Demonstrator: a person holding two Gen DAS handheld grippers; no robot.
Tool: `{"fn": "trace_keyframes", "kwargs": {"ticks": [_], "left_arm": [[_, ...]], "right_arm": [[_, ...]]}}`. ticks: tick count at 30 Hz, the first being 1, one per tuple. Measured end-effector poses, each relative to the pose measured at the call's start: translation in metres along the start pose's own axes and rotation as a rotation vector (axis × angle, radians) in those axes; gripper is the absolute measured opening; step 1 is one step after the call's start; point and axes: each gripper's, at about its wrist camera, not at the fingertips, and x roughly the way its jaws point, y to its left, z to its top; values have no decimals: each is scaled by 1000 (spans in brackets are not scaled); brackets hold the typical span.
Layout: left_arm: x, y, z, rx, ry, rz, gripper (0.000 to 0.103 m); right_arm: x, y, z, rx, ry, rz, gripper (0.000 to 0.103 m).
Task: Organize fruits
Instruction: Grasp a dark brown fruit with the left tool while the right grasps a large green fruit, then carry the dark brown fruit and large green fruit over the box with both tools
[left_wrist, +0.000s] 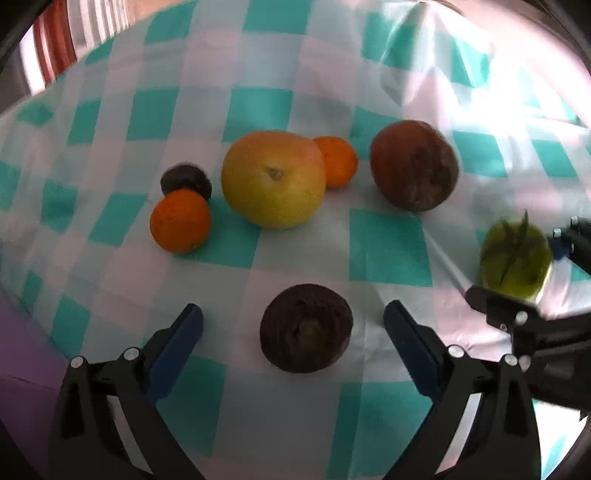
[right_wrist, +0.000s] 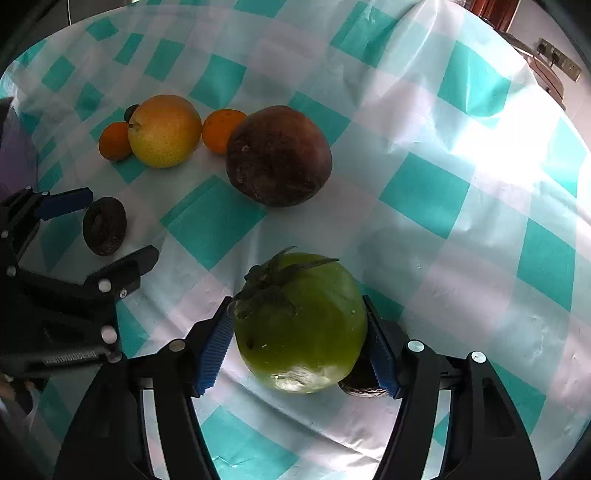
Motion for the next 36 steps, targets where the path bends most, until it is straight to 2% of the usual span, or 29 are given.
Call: {"fn": "trace_keyframes", "kwargs": {"ticks": [7, 9, 13, 16, 17, 18, 19, 23, 27, 31, 36], "left_arm": [[-1, -1, 1, 6, 1, 1, 100], [0, -1, 2, 1, 1, 4, 100], [-2, -2, -3, 6, -4, 2, 94], [-7, -3, -8, 18, -13, -6, 81], [-9, -4, -10, 28, -19, -14, 67], [-11, -7, -11, 47, -22, -26, 48], [-14, -10, -12, 70, -19, -38, 41], [-20, -11, -16, 70, 18, -67, 39], [-33, -6, -27, 25, 91, -73, 39], [-53, -5, -45, 32, 139, -47, 39], [-82, -8, -67, 37, 206, -24, 39]], "right_arm": [[2, -13, 3, 27, 30, 33, 64], [2, -17, 5, 35, 34, 42, 60], [2, -22, 8, 45, 42, 45, 60], [2, -24, 11, 44, 51, 47, 60], [2, -24, 13, 42, 55, 46, 60], [3, -24, 16, 40, 62, 44, 60], [4, -23, 18, 40, 72, 39, 60], [2, -7, 26, 10, 108, 10, 60], [-15, 5, 21, 32, 114, 15, 59], [-47, 12, 6, 123, 93, 60, 60], [-82, 28, -35, 157, 90, 122, 60]]}}
